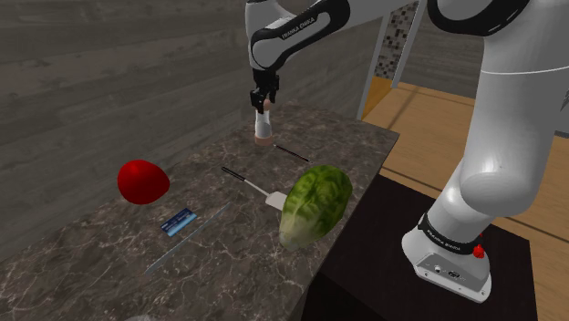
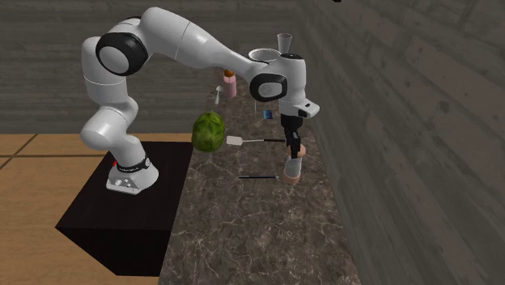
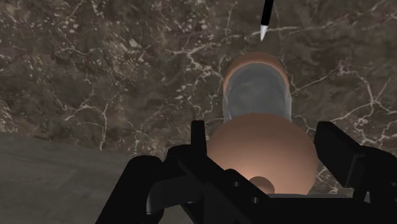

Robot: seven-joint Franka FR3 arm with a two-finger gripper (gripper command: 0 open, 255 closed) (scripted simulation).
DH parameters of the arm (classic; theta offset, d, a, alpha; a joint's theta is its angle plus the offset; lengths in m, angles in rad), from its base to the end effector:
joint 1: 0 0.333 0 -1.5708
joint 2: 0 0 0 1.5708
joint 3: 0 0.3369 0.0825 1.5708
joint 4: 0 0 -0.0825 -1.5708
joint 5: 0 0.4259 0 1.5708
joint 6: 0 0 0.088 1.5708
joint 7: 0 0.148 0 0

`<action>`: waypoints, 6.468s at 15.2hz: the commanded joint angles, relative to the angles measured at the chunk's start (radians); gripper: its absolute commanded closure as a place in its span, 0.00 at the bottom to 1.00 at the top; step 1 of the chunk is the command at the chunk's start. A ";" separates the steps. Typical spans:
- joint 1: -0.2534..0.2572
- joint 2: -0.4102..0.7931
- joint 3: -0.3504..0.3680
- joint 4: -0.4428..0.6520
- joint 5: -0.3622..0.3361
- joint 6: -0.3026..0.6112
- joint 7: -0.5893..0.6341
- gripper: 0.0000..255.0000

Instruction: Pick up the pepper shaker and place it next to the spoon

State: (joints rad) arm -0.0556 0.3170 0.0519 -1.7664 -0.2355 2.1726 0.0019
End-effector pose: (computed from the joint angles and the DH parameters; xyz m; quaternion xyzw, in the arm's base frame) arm 0.6967 -0.0215 0.3526 0.9931 0.0577 0.0448 0.0918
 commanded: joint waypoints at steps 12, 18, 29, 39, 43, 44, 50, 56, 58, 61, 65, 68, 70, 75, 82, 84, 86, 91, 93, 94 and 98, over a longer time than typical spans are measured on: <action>0.000 -0.023 0.003 0.036 0.009 -0.058 -0.013 1.00; 0.000 -0.044 0.005 0.087 0.018 -0.129 -0.029 1.00; 0.002 -0.064 0.008 0.207 0.030 -0.266 -0.055 1.00; 0.006 -0.057 0.010 0.350 0.036 -0.401 -0.078 1.00; 0.009 -0.046 0.011 0.420 0.037 -0.459 -0.087 1.00; 0.009 -0.042 0.011 0.438 0.038 -0.474 -0.089 1.00; 0.014 -0.012 0.011 0.564 0.037 -0.568 -0.104 1.00; 0.022 0.039 0.010 0.725 0.033 -0.677 -0.120 1.00; 0.033 0.011 0.016 0.681 0.031 -0.665 -0.100 1.00; 0.067 -0.074 0.036 0.532 0.028 -0.612 -0.034 1.00; 0.111 -0.157 0.066 0.384 0.024 -0.563 0.054 1.00; 0.144 -0.202 0.091 0.299 0.022 -0.535 0.120 1.00; 0.166 -0.227 0.109 0.251 0.022 -0.521 0.165 1.00; 0.222 -0.267 0.158 0.160 0.021 -0.491 0.278 1.00; 0.301 -0.279 0.232 0.089 0.018 -0.465 0.442 1.00; 0.325 -0.272 0.253 0.080 0.016 -0.461 0.490 1.00; 0.349 -0.262 0.275 0.077 0.012 -0.457 0.538 1.00; 0.413 -0.217 0.328 0.089 -0.003 -0.453 0.660 1.00; 0.441 -0.192 0.348 0.103 -0.013 -0.454 0.709 1.00; 0.455 -0.178 0.357 0.111 -0.018 -0.455 0.734 1.00; 0.517 -0.111 0.391 0.160 -0.044 -0.464 0.832 1.00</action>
State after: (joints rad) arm 0.4469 0.1948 0.4349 -1.6074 -0.2748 1.7038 0.8077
